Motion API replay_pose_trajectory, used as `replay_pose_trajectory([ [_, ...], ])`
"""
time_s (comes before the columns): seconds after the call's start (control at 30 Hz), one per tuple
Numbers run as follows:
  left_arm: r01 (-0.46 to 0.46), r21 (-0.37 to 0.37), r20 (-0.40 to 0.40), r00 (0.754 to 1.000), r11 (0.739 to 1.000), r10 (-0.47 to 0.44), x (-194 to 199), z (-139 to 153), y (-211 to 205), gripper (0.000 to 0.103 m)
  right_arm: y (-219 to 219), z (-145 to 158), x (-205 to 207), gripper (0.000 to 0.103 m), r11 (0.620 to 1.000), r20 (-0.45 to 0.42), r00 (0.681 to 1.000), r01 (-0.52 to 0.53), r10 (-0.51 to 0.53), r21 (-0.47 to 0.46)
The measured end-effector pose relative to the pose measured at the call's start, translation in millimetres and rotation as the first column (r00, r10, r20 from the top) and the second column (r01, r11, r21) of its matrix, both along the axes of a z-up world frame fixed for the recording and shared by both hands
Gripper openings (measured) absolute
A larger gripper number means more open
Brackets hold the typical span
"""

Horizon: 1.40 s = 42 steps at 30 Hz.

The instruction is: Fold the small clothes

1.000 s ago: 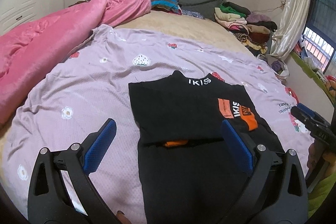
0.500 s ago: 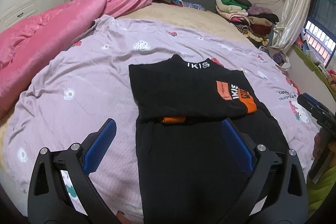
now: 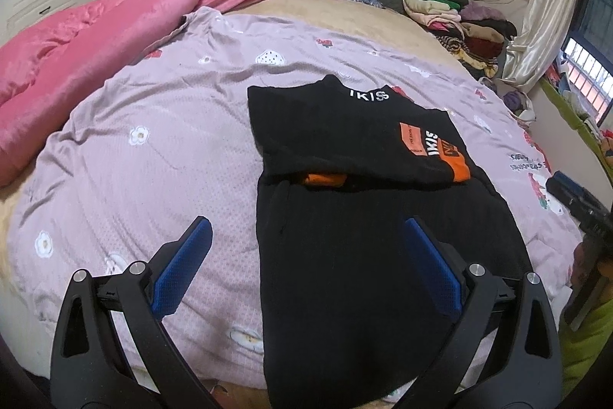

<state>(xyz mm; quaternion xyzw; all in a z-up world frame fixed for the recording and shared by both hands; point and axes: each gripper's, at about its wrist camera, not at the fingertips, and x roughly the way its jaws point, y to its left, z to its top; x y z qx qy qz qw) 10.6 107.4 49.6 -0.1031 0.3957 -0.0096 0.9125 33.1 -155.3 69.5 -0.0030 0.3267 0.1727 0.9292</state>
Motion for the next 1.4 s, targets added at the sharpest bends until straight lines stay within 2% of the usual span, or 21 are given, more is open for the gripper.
replay_pose_trajectory([
  [0.37,-0.010,0.020,-0.051,0.999,1.000,0.011,-16,-14,-2,0.093,0,-18,-19,0.095,0.999,-0.055,0.998,-0.036,0.034,-0.030],
  [0.93,-0.015,-0.043,-0.143,0.990,0.999,0.008,-48,-48,2,0.093,-5,-28,-29,0.095,0.998,-0.073,0.996,-0.061,0.059,-0.020],
  [1.13,-0.009,-0.046,-0.179,0.984,0.999,0.001,-55,-62,0,0.089,-8,-34,-31,0.095,0.998,-0.092,0.994,-0.063,0.060,-0.028],
  [1.4,0.002,-0.033,-0.209,0.978,0.999,-0.009,-58,-72,-6,0.089,-15,-46,-36,0.095,0.996,-0.127,0.990,-0.066,0.057,-0.067],
])
